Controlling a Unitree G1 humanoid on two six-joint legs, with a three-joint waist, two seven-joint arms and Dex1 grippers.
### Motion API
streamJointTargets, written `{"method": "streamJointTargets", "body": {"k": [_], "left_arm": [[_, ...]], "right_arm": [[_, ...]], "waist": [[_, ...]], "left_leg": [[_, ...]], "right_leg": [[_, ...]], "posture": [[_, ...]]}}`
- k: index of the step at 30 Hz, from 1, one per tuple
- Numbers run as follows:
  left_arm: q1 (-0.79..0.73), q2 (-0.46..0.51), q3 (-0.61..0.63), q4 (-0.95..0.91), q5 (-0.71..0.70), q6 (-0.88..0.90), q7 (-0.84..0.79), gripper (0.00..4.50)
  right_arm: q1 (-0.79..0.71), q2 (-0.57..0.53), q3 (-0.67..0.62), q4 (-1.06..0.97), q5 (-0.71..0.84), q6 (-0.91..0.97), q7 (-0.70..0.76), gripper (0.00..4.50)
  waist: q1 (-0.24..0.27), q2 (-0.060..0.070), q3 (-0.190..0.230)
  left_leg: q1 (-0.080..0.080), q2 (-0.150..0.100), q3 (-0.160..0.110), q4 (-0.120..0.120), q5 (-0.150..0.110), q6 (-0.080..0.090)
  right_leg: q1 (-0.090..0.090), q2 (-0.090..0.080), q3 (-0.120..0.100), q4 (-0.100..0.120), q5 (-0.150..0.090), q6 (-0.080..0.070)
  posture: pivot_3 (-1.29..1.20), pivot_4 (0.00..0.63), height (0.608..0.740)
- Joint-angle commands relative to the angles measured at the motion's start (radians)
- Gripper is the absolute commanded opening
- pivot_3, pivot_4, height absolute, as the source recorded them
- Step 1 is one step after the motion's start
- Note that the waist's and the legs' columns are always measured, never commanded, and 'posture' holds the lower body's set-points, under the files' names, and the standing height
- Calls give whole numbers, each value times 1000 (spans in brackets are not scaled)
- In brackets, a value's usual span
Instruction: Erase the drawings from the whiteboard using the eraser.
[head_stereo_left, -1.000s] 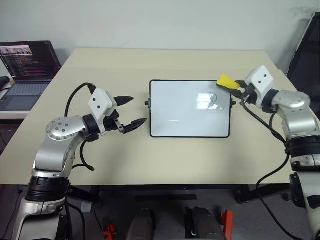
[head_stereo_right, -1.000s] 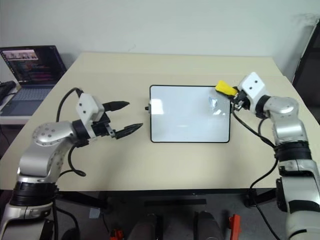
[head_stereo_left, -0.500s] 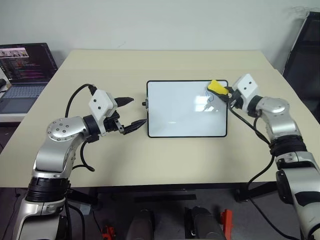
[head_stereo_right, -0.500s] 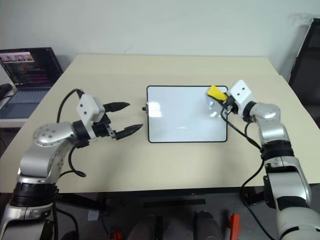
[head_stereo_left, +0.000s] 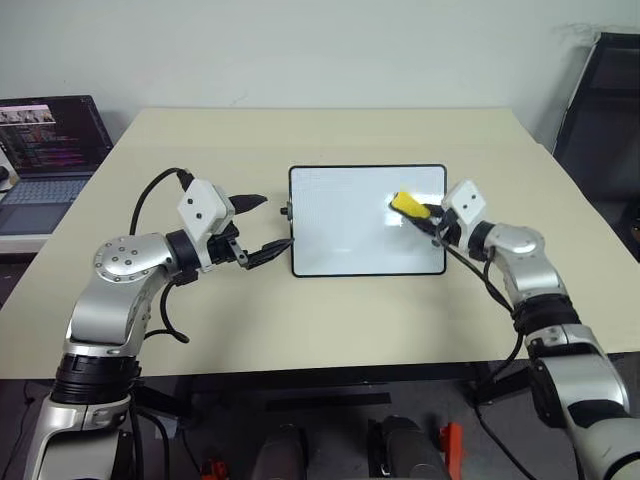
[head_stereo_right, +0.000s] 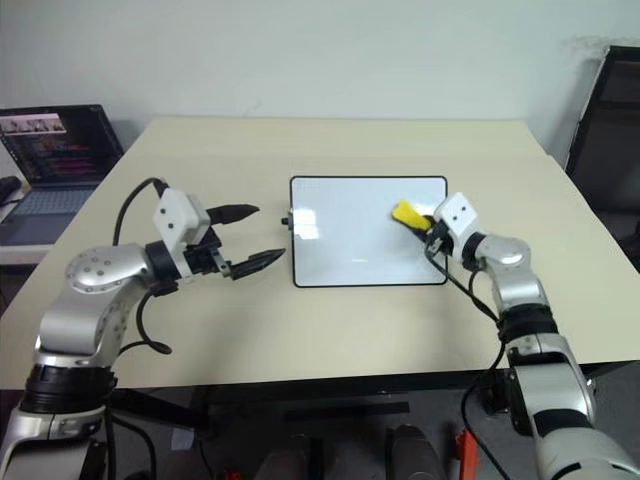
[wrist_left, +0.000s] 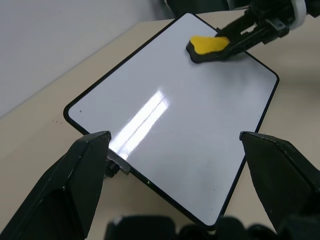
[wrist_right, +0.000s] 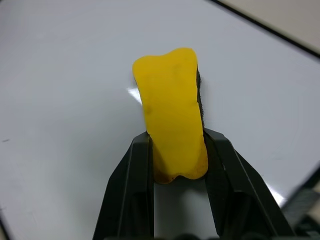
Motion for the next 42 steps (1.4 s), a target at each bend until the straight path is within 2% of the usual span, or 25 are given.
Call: {"method": "streamJointTargets", "body": {"k": [1,8,12,15,18,20,23,29,35,42], "left_arm": [[-23,8,10,-25,-2,-3,2,4500],[-24,6,10,-24,0,-5,1,4500],[-24,6,12,-29,-2,-3,3,4500],[-18,14,25,-49,-18,11,-1,4500],[-17,11,29,-72,-46,36,-9,4500],[-28,1,15,-76,-53,46,-11,4500],[-62,-34,-21,-60,-60,65,-8,4500],[-125,-106,-110,-37,-52,77,-35,4500],[-163,-193,-189,10,-30,50,-50,4500],[-170,-226,-212,18,-18,38,-54,4500]], "right_arm": [[57,16,57,-19,-18,51,37,1003],[83,2,70,-116,0,96,64,1003],[102,-48,44,-265,52,145,119,1003],[172,-182,-31,-581,190,298,236,1003],[203,-300,-160,-760,344,459,263,1000],[187,-351,-244,-762,374,522,206,1000],[181,-404,-315,-676,332,564,98,1000],[252,-424,-340,-569,274,663,-57,1000],[264,-326,-318,-460,215,766,-282,1000],[155,-226,-301,-289,169,748,-437,1000]], "waist": [[-1,0,0],[0,0,0],[6,0,0],[19,3,2],[29,4,3],[31,4,3],[32,3,3],[32,3,3],[24,4,3],[24,4,3]], "left_leg": [[1,0,0,0,0,0],[1,0,0,0,0,0],[-2,0,0,-1,0,0],[-12,0,-1,-1,0,0],[-25,-1,-2,0,0,0],[-28,-1,-3,0,0,0],[-28,-1,-2,0,0,0],[-27,-2,-1,2,0,0],[-27,-2,-1,1,0,0],[-27,-3,-1,1,0,0]], "right_leg": [[0,0,0,0,0,0],[0,0,0,0,0,-1],[-2,0,0,0,0,-1],[-10,0,-1,-1,3,4],[-23,-1,-2,0,6,3],[-24,-1,-3,-2,6,3],[-24,-1,-3,-3,5,4],[-23,-1,-1,-3,4,8],[-23,-1,-1,-2,5,5],[-23,-1,0,-2,4,8]], "posture": [[0,150,740],[0,150,740],[0,150,740],[0,150,740],[0,150,740],[0,150,740],[0,150,740],[0,150,740],[0,150,740],[0,150,740]]}}
